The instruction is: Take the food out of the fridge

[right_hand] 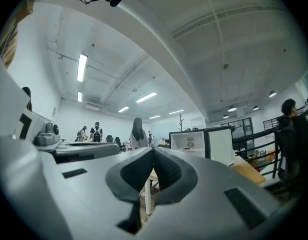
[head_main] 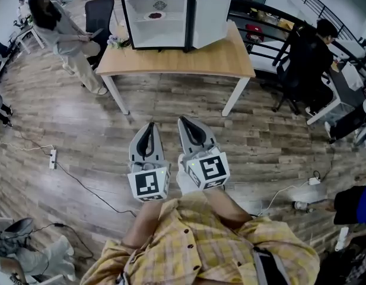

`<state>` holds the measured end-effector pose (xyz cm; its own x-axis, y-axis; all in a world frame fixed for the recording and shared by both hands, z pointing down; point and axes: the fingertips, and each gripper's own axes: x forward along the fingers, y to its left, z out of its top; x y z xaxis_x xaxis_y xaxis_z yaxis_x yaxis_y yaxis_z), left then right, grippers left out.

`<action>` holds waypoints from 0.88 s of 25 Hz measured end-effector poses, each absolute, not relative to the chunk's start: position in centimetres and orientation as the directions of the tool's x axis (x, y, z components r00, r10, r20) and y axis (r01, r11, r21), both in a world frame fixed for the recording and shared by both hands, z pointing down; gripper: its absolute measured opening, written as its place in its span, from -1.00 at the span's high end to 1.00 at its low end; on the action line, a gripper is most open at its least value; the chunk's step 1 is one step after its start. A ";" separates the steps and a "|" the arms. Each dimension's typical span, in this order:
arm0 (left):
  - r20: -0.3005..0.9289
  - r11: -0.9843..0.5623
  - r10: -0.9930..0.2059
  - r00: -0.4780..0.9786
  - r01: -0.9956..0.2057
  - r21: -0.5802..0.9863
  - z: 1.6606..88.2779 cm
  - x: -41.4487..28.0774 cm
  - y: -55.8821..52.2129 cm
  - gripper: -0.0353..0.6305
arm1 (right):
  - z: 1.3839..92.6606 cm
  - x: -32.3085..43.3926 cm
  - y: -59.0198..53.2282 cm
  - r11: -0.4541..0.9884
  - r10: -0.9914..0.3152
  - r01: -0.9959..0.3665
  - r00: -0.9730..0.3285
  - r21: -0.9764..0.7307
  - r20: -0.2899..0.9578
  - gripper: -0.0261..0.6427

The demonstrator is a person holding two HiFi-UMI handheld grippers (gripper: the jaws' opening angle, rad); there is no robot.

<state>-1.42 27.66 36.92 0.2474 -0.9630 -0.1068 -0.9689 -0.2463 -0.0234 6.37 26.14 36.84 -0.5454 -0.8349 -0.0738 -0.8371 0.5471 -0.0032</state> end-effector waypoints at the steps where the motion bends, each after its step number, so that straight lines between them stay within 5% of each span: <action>1: -0.106 -0.244 -0.964 0.245 -0.970 -0.019 37.0 -1.6 26.9 0.87 | 37.0 6.3 25.4 0.547 -0.835 -0.837 -0.545 -0.005 -0.070 0.90; 22: -0.049 -0.217 -0.975 0.219 -0.976 -0.035 37.3 -1.4 0.1 0.87 | 37.3 7.0 -1.7 0.547 -0.837 -0.836 -0.547 -0.041 -0.021 0.90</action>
